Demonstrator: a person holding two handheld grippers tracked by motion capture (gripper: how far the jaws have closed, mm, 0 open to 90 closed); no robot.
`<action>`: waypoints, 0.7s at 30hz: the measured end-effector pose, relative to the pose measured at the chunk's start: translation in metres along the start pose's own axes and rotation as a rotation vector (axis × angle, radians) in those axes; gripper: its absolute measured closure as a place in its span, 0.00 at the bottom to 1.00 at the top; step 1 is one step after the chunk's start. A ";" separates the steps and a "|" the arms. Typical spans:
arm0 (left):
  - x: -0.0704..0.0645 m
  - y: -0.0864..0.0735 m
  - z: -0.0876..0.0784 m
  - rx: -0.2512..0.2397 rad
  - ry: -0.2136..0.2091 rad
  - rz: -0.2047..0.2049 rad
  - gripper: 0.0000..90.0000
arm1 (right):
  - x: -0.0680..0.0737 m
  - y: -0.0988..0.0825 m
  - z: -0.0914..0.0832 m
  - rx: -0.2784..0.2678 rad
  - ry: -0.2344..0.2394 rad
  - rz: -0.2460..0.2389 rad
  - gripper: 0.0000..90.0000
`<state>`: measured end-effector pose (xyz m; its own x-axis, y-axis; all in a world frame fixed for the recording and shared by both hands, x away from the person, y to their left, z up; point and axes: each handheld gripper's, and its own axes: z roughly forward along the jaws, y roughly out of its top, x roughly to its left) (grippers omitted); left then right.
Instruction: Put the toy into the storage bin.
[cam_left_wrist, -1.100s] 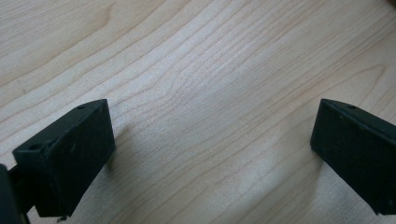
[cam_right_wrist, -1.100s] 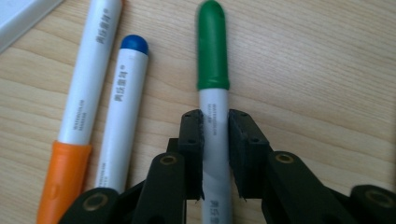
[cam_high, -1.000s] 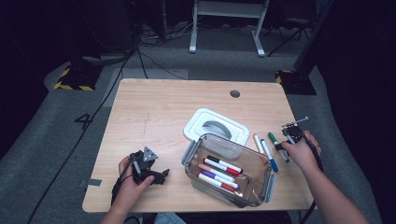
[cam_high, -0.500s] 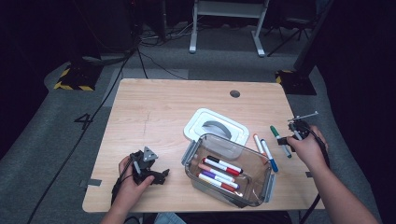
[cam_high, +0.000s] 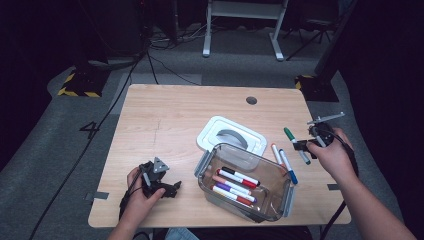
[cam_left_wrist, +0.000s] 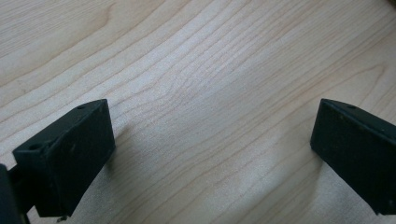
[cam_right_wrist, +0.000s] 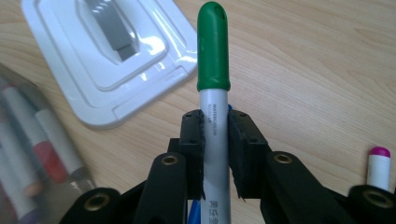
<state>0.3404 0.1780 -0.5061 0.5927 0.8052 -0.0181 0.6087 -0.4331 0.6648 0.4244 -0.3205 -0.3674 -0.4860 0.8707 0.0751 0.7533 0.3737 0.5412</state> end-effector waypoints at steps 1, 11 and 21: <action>0.000 0.000 0.000 0.000 0.000 0.000 0.00 | 0.000 0.000 0.000 0.000 0.000 0.000 0.86; 0.000 0.000 0.000 -0.001 0.001 0.000 0.00 | 0.033 0.014 -0.027 -0.041 0.085 -0.062 0.86; 0.000 0.000 0.000 0.000 0.000 0.000 0.00 | 0.071 0.019 -0.042 -0.038 0.149 -0.152 0.86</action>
<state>0.3404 0.1780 -0.5061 0.5927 0.8052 -0.0180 0.6087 -0.4332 0.6647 0.3853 -0.2653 -0.3165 -0.6550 0.7473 0.1122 0.6504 0.4820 0.5870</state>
